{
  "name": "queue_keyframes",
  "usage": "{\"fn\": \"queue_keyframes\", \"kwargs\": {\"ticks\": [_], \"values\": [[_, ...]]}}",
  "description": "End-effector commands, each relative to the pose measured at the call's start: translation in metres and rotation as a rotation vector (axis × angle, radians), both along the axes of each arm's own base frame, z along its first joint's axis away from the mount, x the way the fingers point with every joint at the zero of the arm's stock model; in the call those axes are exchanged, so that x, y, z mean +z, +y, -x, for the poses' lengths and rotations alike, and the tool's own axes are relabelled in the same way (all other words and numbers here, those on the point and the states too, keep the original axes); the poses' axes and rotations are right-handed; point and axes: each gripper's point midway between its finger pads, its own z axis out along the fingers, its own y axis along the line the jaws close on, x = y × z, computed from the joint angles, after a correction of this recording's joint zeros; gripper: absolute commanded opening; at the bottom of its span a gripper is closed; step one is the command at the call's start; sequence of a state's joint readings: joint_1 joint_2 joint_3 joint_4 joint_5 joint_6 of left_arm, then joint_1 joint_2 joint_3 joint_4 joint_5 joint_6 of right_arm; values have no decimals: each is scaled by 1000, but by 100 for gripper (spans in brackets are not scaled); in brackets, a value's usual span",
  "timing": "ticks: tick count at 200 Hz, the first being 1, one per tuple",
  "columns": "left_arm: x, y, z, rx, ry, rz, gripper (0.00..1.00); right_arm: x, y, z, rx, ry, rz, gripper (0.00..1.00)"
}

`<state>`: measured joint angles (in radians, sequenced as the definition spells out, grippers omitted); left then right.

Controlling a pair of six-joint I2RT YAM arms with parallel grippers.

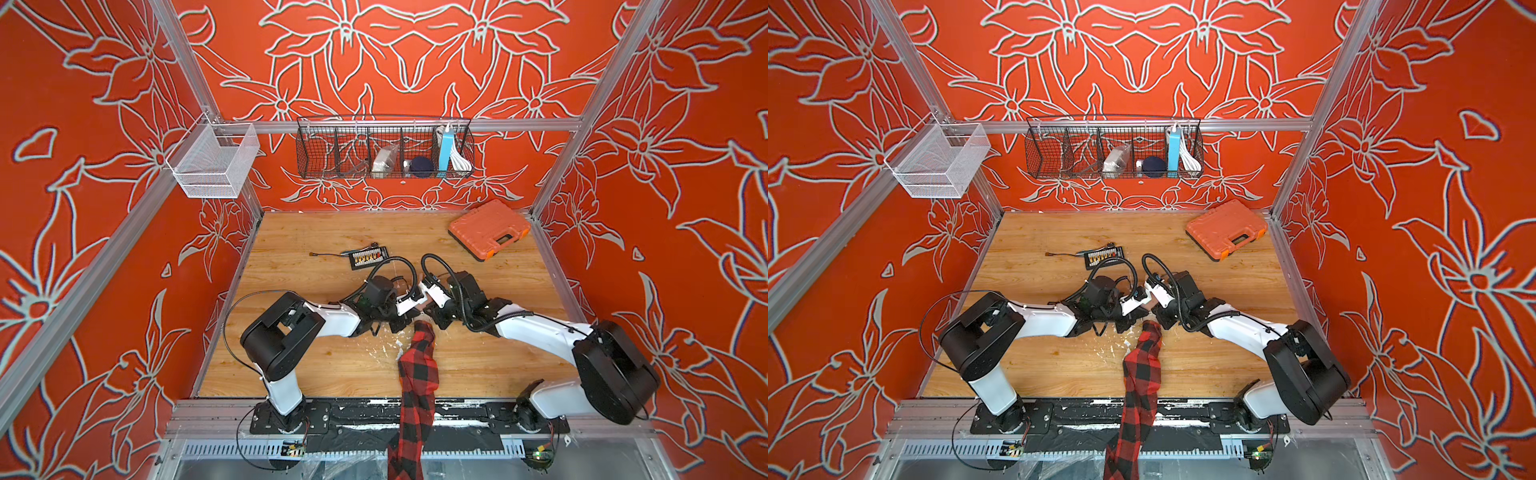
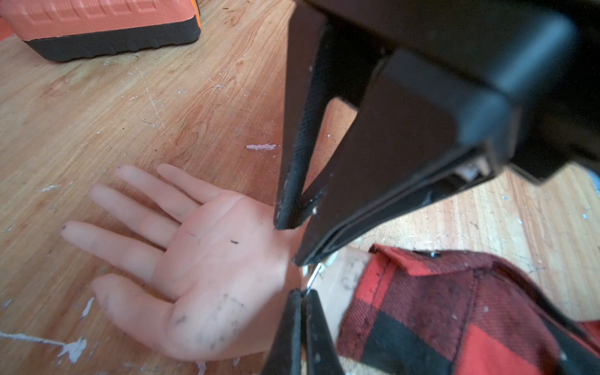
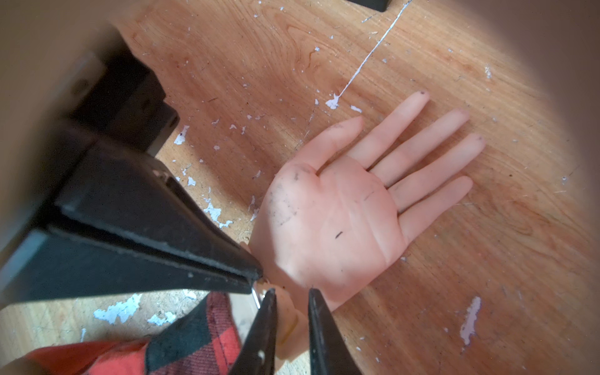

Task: Take off the watch
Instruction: Untie the watch from the hand.

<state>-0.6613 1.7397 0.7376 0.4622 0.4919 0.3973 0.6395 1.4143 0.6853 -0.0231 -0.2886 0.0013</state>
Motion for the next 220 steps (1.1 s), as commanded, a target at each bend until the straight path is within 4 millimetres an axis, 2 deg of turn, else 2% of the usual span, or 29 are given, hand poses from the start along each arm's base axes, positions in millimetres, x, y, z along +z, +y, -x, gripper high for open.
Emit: {"fn": "queue_keyframes", "kwargs": {"ticks": [1, 61, 100, 152, 220], "values": [[-28, 3, 18, -35, 97, -58, 0, -20, -8, 19, 39, 68, 72, 19], [-27, 3, 18, -31, 94, -41, 0, -32, -16, 24, -24, 109, 111, 14], [-20, 3, 16, -15, 93, 15, 0, -40, -20, 19, -69, 91, 120, 10], [-13, 1, 10, 50, 87, 116, 0, -29, -9, 17, -70, 92, 44, 7], [-14, 3, 3, 99, 70, 146, 0, -30, -20, 34, -74, 125, 52, 13]]}}
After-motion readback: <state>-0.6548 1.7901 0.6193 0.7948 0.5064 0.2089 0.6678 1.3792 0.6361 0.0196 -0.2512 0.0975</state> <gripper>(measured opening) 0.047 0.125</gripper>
